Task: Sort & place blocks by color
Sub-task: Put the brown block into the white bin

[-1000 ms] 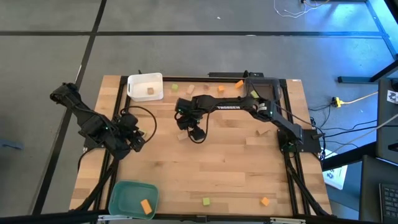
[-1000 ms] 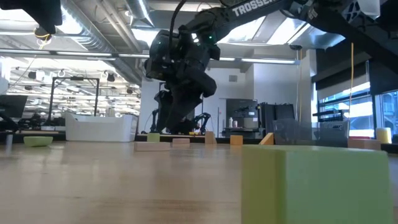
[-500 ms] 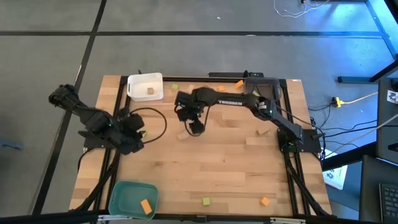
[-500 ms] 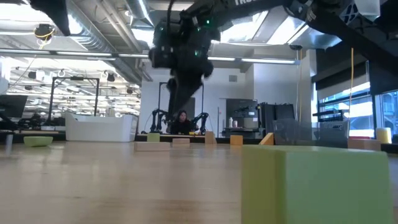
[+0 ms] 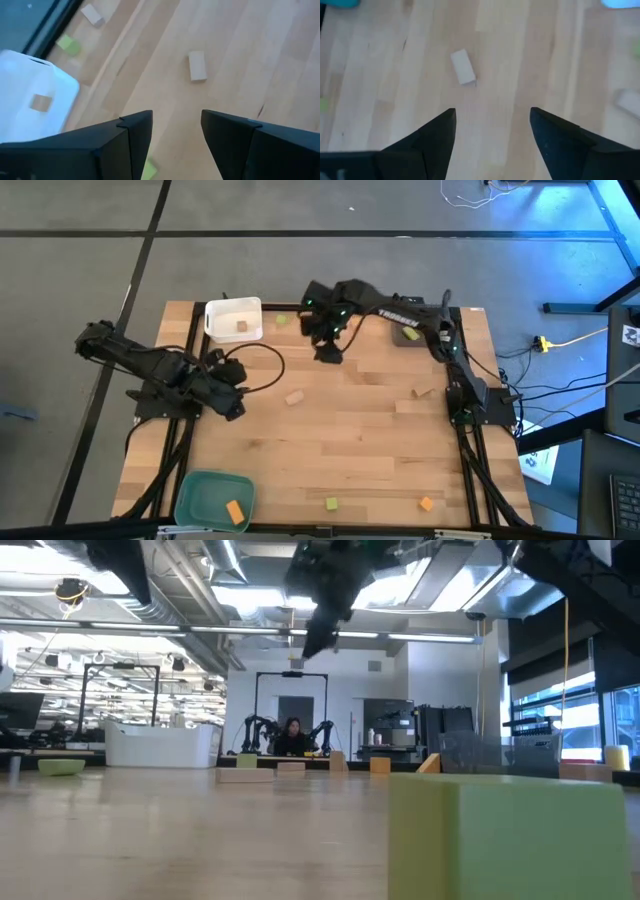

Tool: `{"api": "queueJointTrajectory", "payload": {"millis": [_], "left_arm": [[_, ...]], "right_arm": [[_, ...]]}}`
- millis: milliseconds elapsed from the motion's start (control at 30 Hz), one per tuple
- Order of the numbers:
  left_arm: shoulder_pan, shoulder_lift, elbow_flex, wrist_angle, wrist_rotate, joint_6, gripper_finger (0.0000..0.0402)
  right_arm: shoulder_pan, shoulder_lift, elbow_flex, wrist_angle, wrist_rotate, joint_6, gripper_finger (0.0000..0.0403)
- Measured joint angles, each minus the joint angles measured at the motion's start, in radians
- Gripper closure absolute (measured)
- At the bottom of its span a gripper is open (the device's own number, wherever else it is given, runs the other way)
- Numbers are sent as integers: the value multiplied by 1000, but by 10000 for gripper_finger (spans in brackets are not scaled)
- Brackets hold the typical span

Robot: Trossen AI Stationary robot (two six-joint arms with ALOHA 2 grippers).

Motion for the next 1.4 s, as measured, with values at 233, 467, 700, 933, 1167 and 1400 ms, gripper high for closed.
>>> {"api": "queueJointTrajectory", "payload": {"millis": [233,467,700,933,1167,1400], "left_arm": [[106,1,-206,374,135,2,237],[165,3,-420,803,226,228,237],[217,120,-507,944,227,316,237],[253,282,-509,1130,263,406,237],[279,341,-509,1189,308,389,237],[280,340,-509,1188,307,387,237]], "right_arm": [[-39,-147,0,-26,0,-7,148],[-72,-288,0,-36,0,-7,148],[-112,-383,0,-86,0,-18,148],[-147,-392,-17,-178,-149,-67,148],[-148,-391,-75,-201,-120,-68,148],[-148,-390,-106,-194,-119,-68,148]]}}
